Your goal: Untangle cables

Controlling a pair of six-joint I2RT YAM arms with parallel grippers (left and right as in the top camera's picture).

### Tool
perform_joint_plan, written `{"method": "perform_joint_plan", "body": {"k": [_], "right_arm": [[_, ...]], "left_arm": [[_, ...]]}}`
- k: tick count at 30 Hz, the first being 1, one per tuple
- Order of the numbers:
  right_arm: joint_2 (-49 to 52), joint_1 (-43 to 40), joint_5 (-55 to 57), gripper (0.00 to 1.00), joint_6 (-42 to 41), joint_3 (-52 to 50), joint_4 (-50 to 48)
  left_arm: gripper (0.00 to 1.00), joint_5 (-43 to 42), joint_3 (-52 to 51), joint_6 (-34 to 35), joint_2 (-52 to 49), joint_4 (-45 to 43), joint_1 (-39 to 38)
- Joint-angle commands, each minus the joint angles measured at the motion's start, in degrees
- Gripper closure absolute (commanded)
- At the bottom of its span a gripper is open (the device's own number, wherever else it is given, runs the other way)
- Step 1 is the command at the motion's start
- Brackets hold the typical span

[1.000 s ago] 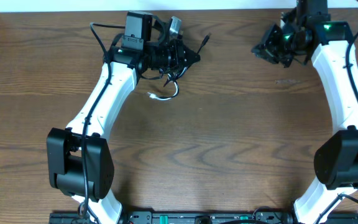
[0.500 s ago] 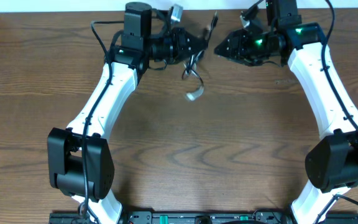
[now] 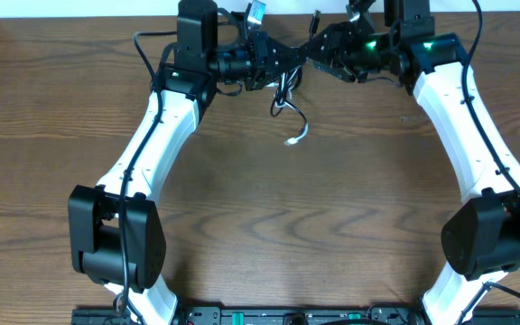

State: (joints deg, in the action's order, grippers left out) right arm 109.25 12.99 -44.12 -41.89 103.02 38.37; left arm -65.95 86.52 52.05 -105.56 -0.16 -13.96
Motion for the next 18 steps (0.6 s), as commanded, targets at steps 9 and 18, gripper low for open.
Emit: {"method": "perform_joint_plan", "body": {"k": [9, 18], "right_arm": [[5.9, 4.3, -6.0, 0.66, -2.8, 0.2, -2.4], [7.9, 3.9, -6.4, 0.73, -1.0, 0.2, -2.0]], "left_arm": [[0.93, -4.9, 0.3, 4.9, 0.4, -10.6, -1.0], [0.93, -5.7, 0.3, 4.9, 0.4, -11.0, -0.9]]}}
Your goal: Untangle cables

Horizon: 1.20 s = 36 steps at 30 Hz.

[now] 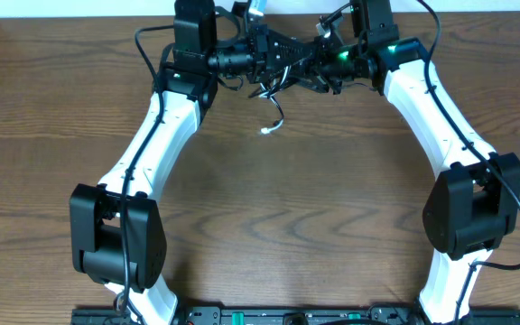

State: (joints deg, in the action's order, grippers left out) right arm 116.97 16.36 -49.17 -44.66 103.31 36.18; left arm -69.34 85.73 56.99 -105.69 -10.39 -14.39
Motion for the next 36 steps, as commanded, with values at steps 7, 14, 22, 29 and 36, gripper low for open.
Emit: {"method": "perform_joint_plan", "body": {"k": [7, 14, 22, 29, 36], "right_arm": [[0.2, -4.3, 8.6, 0.99, 11.4, -0.1, 13.3], [0.2, -11.8, 41.7, 0.99, 19.6, -0.4, 30.8], [0.2, -13.9, 49.0, 0.99, 24.0, -0.4, 35.3], [0.0, -11.3, 17.0, 0.99, 38.2, -0.2, 31.1], [0.0, -12.5, 0.7, 0.99, 40.9, -0.3, 29.7]], "left_arm": [[0.93, -2.7, 1.1, 0.2, 0.6, -3.5, 4.2], [0.93, -4.0, 1.1, 0.1, 0.6, -3.4, 13.6], [0.93, -13.8, 0.4, -10.2, 0.6, 6.0, 18.4], [0.93, -0.9, 0.0, -29.7, 0.6, 31.1, 15.7], [0.93, 17.1, 0.0, -35.7, 0.6, 43.6, 9.2]]}}
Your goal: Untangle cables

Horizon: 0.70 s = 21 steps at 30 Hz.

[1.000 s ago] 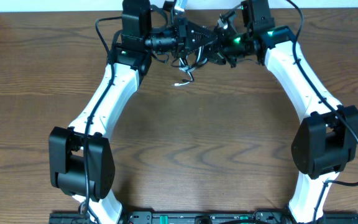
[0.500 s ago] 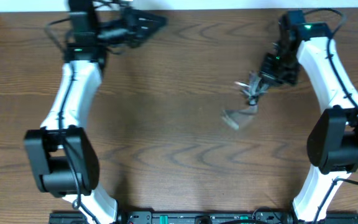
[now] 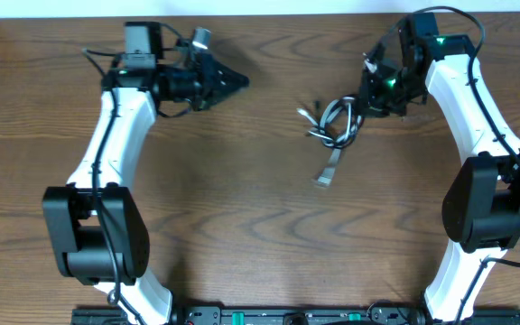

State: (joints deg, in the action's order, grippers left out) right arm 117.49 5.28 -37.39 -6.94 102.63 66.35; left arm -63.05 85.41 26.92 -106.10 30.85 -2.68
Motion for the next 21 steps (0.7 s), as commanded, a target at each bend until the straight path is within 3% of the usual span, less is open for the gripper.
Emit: {"method": "perform_joint_plan", "body": {"k": [1, 6, 8, 9, 11, 21], "right_arm": [[-0.4, -1.7, -11.1, 0.99, 3.2, 0.4, -0.6], [0.3, -1.6, -11.3, 0.99, 4.8, 0.0, -1.3], [0.5, -1.4, -11.3, 0.99, 5.4, -0.1, -1.2], [0.5, -1.2, -12.8, 0.99, 6.5, -0.1, -1.3], [0.5, -1.1, -16.0, 0.99, 7.7, 0.0, -1.5], [0.5, -2.1, -17.7, 0.99, 7.6, 0.0, -1.2]], "left_arm": [[0.92, 12.3, 0.3, -5.7, 1.0, 3.5, -3.2], [0.92, 17.9, 0.3, -6.3, 0.9, 7.5, -6.9], [0.87, 17.8, 0.3, -6.8, 0.9, 7.9, -8.1], [0.77, 17.9, 0.3, -7.5, 0.6, 7.8, -9.0], [0.74, 17.9, 0.3, -8.3, -0.3, 7.7, -10.1], [0.66, 11.2, 0.3, -7.3, -6.7, 2.6, -15.5]]}}
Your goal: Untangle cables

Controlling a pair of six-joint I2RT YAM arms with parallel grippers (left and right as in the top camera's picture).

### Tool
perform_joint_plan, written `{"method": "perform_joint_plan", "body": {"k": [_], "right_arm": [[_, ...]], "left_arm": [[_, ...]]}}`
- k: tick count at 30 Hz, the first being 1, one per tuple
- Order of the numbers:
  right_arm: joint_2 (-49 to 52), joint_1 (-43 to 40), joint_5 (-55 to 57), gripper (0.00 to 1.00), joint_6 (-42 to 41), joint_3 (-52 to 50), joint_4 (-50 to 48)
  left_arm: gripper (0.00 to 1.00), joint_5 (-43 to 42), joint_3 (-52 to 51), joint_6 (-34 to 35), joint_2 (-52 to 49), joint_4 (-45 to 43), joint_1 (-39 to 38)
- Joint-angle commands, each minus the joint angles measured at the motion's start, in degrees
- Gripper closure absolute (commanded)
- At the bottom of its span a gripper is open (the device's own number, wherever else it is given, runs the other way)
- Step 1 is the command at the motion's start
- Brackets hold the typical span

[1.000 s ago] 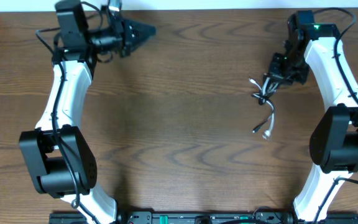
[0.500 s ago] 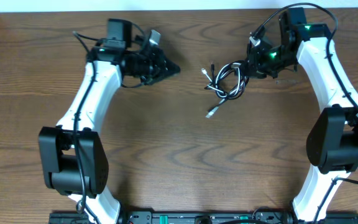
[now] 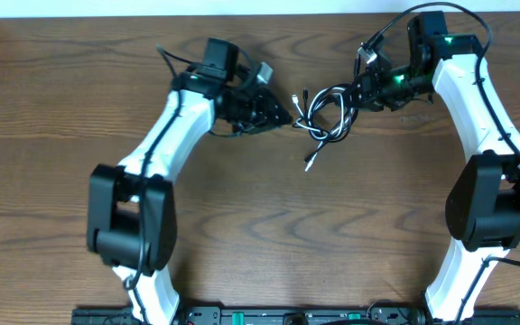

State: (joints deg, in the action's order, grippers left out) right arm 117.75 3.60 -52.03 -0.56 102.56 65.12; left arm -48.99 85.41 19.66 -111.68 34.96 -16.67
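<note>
A tangle of grey and black cables (image 3: 326,116) lies at the back middle of the wooden table, with one loose plug end (image 3: 309,164) trailing toward the front. My right gripper (image 3: 357,97) is at the tangle's right edge, shut on a strand of it. My left gripper (image 3: 284,118) points right, its tip just left of the tangle. Its fingers meet in a point with nothing seen between them. A second cable end (image 3: 298,97) sticks out just above that tip.
The table's back edge (image 3: 269,15) runs close behind both grippers. Both white arms reach in from the front corners, the left arm (image 3: 165,144) crossing diagonally and the right arm (image 3: 481,108) along the right side.
My left gripper has moved from the back left to the right, ending just beside the tangle. The cables have shifted a little to the left and back with my right gripper.
Both grippers first met at the back middle with the cables hanging between them, a strand dangling forward. They stayed close together slightly further left. Then the left gripper stood apart at the back left without cable while the right held the tangle. Now the left is back beside it.
</note>
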Motion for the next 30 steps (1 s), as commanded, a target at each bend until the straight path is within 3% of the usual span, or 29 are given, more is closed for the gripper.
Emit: {"method": "perform_joint_plan", "body": {"k": [1, 4, 9, 12, 14, 16, 26, 30], "right_arm": [[0.2, -0.4, -3.0, 0.99, 1.3, 0.0, 0.0], [0.2, -0.4, -3.0, 0.99, 1.3, 0.0, 0.1], [0.2, -0.4, -3.0, 0.99, 1.3, 0.0, 0.1], [0.2, -0.4, -3.0, 0.99, 1.3, 0.0, 0.0], [0.2, -0.4, -3.0, 0.99, 1.3, 0.0, 0.0], [0.2, -0.4, -3.0, 0.99, 1.3, 0.0, 0.0], [0.2, -0.4, -2.1, 0.99, 1.3, 0.0, 0.0], [0.2, -0.4, -1.9, 0.99, 1.3, 0.0, -0.2]], "left_arm": [[0.65, -2.3, 0.3, 0.7, -1.3, -2.0, -2.1], [0.64, 5.2, 0.3, 7.5, -2.4, -2.8, -3.7], [0.61, 6.0, 0.3, 15.3, -4.1, -7.3, -4.0], [0.52, 6.0, 0.3, 18.7, -4.2, -9.1, -4.0], [0.38, 6.0, 0.3, 21.1, -4.2, -10.1, -4.2], [0.35, 6.0, 0.3, 23.2, -4.2, -10.3, -4.5], [0.35, 5.9, 0.3, 27.8, -4.2, -7.3, -7.2], [0.40, 5.1, 0.3, 29.4, -4.2, -6.3, -7.0]]}}
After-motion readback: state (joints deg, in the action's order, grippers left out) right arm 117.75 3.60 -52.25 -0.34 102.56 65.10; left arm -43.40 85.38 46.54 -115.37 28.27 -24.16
